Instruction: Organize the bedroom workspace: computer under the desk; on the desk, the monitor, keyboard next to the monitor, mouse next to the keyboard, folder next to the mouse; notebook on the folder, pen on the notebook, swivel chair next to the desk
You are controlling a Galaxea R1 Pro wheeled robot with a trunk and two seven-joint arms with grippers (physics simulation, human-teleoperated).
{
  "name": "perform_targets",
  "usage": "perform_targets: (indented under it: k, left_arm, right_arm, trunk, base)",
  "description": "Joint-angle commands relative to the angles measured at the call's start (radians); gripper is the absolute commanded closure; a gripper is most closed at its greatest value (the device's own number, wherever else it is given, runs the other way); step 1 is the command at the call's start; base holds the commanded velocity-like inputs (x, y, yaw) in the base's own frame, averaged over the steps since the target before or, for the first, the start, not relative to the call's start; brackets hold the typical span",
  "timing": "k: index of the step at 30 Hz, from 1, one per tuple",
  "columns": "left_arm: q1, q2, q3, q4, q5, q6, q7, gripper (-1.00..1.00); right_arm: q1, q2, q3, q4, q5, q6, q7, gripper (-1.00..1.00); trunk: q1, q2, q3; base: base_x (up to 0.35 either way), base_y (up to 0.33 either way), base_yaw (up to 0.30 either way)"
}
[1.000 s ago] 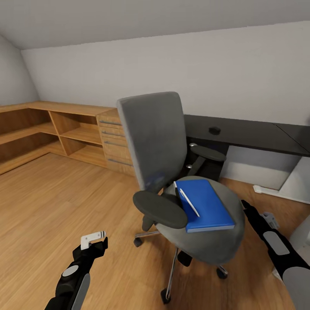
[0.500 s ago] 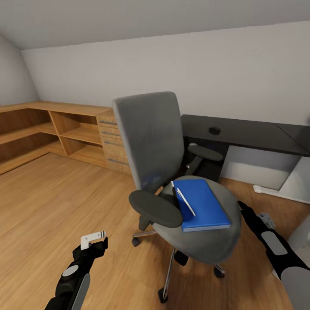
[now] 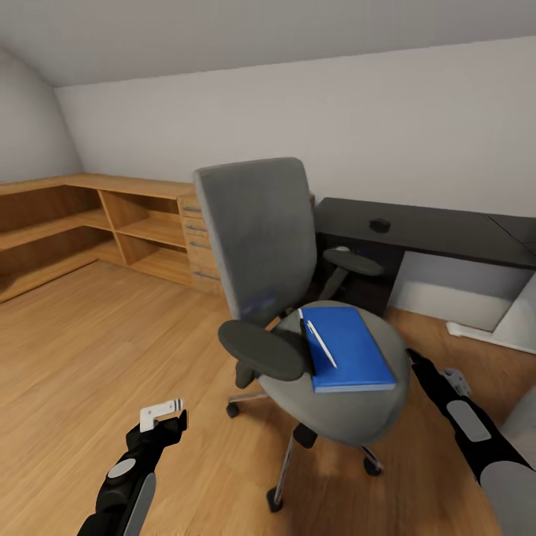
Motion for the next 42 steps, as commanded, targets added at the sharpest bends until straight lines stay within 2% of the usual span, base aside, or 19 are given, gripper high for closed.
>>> perform_targets:
  k: [1,32,42]
  left_arm:
    - [-0.001,-0.001,0.0,-0.001,0.01,0.004,0.006,-1.0]
    - [-0.001,-0.002,0.0,0.001,0.01,0.003,0.007,-1.0]
    - [-0.001,-0.001,0.0,0.007,0.01,0.002,0.007,-1.0]
  right_arm:
    - [0.0,0.001,0.0,0.0,-0.008,0.007,0.004,-1.0]
    - [0.0,0.002,-0.01,-0.022,-0.011,0.007,0.004,-1.0]
    - [0.0,0.003,-0.011,-0.035,-0.013,0.008,0.01,-1.0]
  trunk:
    - [0.0,0.0,-0.001]
    - [0.0,0.0,-0.001]
    - [0.0,0.0,-0.001]
  base:
    - [0.0,0.0,0.26]
    - [0.0,0.0,0.265]
    - [0.0,0.0,0.054]
